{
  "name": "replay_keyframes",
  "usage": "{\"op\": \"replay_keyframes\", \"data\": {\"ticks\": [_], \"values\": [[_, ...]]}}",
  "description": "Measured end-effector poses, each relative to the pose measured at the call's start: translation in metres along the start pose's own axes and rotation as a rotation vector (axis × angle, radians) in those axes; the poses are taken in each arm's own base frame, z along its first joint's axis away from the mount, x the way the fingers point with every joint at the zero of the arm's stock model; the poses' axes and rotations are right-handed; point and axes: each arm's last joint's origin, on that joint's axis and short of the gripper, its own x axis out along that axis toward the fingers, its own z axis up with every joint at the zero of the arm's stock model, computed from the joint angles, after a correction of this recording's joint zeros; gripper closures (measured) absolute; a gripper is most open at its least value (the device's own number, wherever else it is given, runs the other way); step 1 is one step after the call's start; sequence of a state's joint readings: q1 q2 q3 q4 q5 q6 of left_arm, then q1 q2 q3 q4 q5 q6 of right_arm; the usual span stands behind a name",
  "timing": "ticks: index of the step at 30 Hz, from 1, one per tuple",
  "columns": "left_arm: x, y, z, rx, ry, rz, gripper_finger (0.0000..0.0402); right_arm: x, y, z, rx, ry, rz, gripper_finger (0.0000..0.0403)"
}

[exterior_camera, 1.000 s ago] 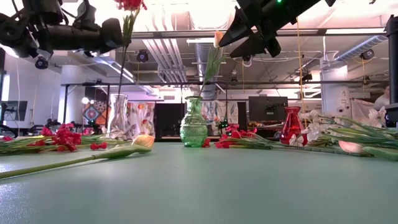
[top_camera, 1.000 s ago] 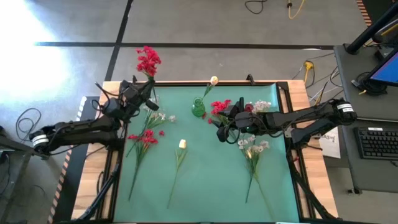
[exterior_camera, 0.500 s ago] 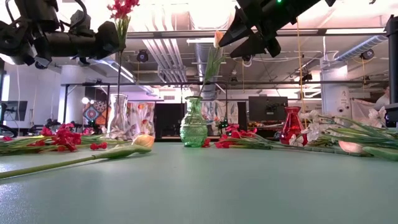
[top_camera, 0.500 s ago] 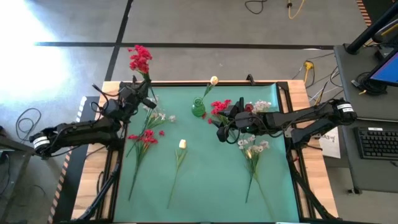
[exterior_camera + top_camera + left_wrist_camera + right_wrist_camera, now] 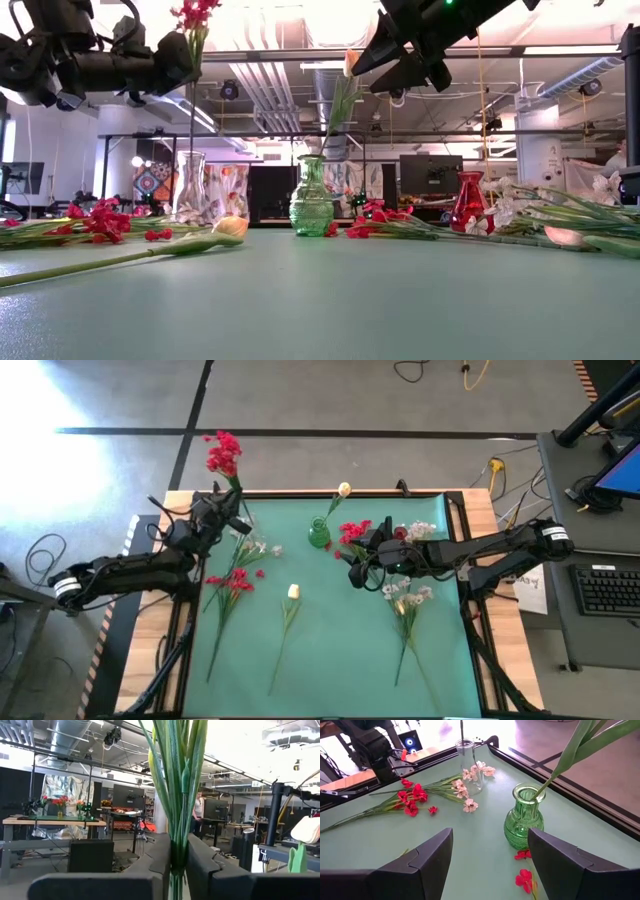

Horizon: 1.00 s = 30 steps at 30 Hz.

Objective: Sort flowers into vase by color
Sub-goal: Put the middle red flowers into the transparent vase, then put the bottom white flowers into the red vase

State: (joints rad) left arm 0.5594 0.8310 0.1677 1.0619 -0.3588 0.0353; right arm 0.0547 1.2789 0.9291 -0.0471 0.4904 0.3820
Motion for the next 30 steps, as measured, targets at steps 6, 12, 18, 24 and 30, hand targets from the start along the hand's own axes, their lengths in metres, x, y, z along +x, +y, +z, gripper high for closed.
{"op": "replay_keyframes", "data": {"ticks": [6,12,18,24,30], "values": [[0.000,0.000,0.000,0.004,0.002,0.000,0.0336,0.000,0.000,0.000,0.000,0.000,0.000,0.0154],[-0.001,-0.001,-0.006,0.010,0.057,-0.012,0.0298,0.000,0.000,0.000,0.000,0.000,0.000,0.0154],[-0.001,-0.003,-0.008,0.002,0.086,-0.025,0.0252,0.000,0.000,0.000,0.000,0.000,0.000,0.0154],[-0.004,-0.007,-0.012,0.010,0.129,-0.051,0.0200,0.000,0.000,0.000,-0.001,0.002,0.003,0.0154],[-0.013,-0.009,-0.024,0.067,0.304,-0.085,0.0153,-0.002,0.004,-0.002,0.012,0.025,0.064,0.0154]]}}
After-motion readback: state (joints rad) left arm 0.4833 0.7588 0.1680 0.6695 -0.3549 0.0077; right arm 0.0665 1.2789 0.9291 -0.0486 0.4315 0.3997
